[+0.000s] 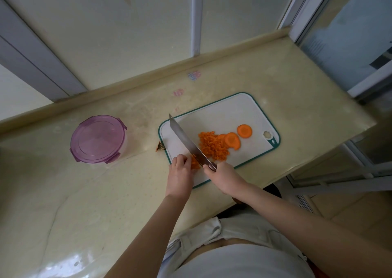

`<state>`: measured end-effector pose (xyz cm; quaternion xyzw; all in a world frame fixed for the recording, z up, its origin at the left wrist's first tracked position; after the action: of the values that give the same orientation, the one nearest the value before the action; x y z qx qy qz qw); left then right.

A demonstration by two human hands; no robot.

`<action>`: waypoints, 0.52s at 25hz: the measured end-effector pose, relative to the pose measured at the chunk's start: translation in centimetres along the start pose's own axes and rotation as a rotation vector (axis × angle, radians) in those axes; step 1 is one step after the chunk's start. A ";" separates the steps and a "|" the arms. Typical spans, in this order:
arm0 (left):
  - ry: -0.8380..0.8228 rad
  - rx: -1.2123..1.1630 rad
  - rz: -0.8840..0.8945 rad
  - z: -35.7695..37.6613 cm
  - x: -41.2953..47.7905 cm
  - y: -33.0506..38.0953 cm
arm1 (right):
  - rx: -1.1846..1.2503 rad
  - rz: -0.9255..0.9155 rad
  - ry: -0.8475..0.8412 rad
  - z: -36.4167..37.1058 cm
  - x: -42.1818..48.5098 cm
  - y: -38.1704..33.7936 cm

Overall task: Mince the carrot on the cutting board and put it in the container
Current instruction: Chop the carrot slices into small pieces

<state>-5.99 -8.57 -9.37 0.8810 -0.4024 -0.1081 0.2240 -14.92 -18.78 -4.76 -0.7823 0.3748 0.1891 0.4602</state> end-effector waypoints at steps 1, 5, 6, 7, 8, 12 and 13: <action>-0.006 0.003 0.001 0.1 0.0 0.0 | -0.035 -0.001 0.005 0.1 0.2 -0.1; 0.002 0.002 0.005 0.1 -0.1 0.1 | -0.082 -0.019 0.024 0.8 0.7 -0.4; 0.008 0.005 0.006 0.0 -0.1 0.1 | -0.078 -0.019 0.031 0.9 0.8 -0.4; 0.015 0.009 0.009 0.0 -0.1 0.1 | -0.076 -0.020 0.038 0.9 0.9 -0.5; 0.021 0.011 0.012 -0.1 -0.1 0.2 | -0.069 -0.024 0.040 0.7 0.9 -0.7; 0.008 0.026 0.026 0.0 -0.1 0.1 | -0.006 -0.059 0.018 -0.2 1.2 -0.8; 0.006 0.030 0.028 0.0 -0.1 0.1 | -0.003 -0.064 0.023 -0.3 1.2 -0.8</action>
<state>-6.10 -8.60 -9.29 0.8788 -0.4159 -0.0963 0.2132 -13.61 -19.32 -4.90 -0.7966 0.3547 0.1659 0.4606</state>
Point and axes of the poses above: each hand's wrist, its own x-axis towards the middle knuckle, its own z-axis out of the palm, y = z × x, the point moved 3 cm from there along x, towards the middle knuckle, and after that the axes turned 5 degrees about -y, right-handed, at the moved point
